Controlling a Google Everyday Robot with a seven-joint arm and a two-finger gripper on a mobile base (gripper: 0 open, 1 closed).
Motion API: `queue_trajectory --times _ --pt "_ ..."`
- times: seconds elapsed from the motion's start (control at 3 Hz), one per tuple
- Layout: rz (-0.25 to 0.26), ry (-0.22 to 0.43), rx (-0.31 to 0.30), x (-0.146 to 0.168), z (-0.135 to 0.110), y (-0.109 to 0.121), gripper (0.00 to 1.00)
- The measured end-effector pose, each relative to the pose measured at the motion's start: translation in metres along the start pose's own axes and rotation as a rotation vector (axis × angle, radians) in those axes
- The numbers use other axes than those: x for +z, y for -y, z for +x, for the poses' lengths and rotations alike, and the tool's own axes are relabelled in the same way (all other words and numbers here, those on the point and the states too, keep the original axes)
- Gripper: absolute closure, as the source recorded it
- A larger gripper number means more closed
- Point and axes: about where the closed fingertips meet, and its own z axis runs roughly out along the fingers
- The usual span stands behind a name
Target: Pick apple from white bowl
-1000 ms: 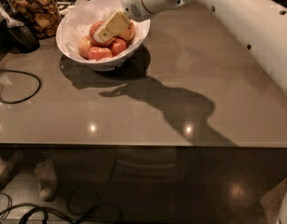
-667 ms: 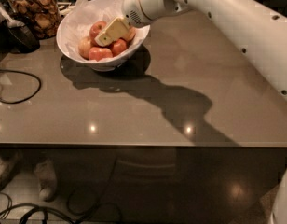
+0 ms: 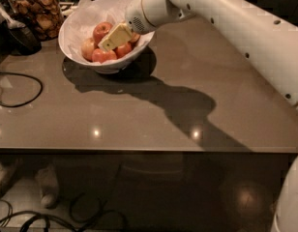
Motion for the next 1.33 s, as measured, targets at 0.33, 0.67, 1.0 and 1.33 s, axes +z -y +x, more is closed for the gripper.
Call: queue_trajectory --times 0.33,0.67,1.0,1.33 --pt "-0.025 -0.006 0.003 0.011 0.005 -0.004 0.13" --pt "-0.047 -0.007 -0.011 0.021 0.004 -0.002 0.14" --pt "-0.066 -0.004 -0.022 0.031 0.004 0.001 0.15" --pt "-0.077 0.0 -0.031 0.039 0.004 0.005 0.17"
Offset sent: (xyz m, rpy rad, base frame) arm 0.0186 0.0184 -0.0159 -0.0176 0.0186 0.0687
